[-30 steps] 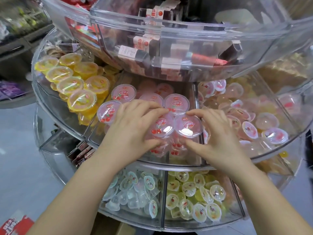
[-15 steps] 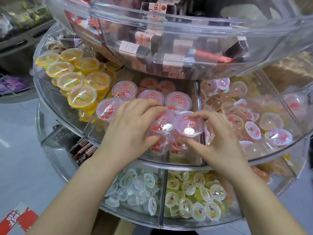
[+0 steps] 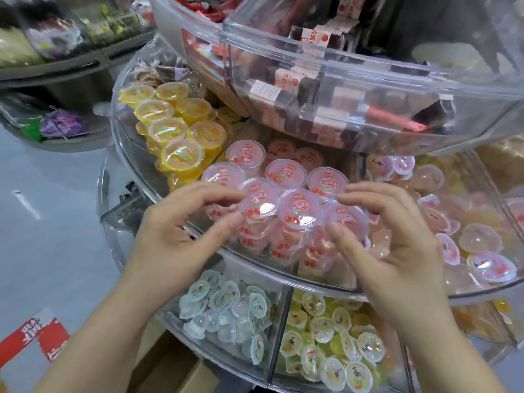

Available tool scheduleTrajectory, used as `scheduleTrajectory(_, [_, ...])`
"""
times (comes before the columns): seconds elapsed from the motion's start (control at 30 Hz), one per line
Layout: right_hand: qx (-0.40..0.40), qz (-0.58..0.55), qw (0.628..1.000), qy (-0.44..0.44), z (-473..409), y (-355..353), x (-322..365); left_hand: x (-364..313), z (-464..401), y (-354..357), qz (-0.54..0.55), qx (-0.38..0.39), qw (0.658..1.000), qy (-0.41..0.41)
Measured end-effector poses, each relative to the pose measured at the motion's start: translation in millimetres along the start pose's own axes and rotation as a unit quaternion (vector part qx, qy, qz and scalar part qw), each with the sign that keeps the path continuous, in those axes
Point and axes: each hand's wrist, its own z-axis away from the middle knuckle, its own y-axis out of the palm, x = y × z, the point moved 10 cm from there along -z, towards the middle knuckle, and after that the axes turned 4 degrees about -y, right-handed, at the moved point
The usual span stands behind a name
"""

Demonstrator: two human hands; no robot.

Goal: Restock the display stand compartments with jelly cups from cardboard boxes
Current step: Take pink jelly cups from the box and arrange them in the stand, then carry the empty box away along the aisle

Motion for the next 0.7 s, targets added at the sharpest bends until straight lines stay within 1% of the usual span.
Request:
scheduleTrajectory(0.03, [0.010, -0.036, 0.999, -0.008, -2, 10, 12, 6, 10, -14, 0.012, -0.027, 0.999, -0.019])
scheduleTrajectory(0.1, [0.061, -0.124, 0.990, -0.004, -3, 44, 34, 22, 35, -42, 0.022, -0.078, 0.995, -0.063])
scheduleTrajectory(0.17, [0.144, -0.200, 0.969, -0.001, 3, 92, 56, 45, 69, -69, 0.023, -0.131, 0.984, -0.120])
scheduleTrajectory(0.27, [0.285, -0.228, 0.931, -0.018, 30, 182, 82, 99, 144, -107, 0.033, -0.221, 0.945, -0.237])
scheduleTrajectory(0.33, [0.387, -0.224, 0.895, 0.007, 67, 252, 83, 147, 212, -123, 0.057, -0.285, 0.900, -0.324])
scheduleTrajectory(0.4, [0.487, -0.204, 0.847, 0.067, 120, 322, 67, 199, 292, -125, 0.065, -0.331, 0.843, -0.419])
scheduleTrajectory(0.5, [0.598, -0.150, 0.768, 0.172, 220, 413, 15, 272, 417, -106, 0.039, -0.340, 0.759, -0.554])
scheduleTrajectory(0.57, [0.640, -0.084, 0.733, 0.217, 286, 460, -35, 314, 491, -84, 0.028, -0.327, 0.714, -0.618])
scheduleTrajectory(0.63, [0.658, -0.023, 0.709, 0.251, 341, 500, -88, 358, 551, -61, 0.019, -0.313, 0.681, -0.661])
scheduleTrajectory(0.7, [0.654, 0.036, 0.704, 0.275, 383, 536, -144, 406, 599, -41, 0.017, -0.312, 0.655, -0.688])
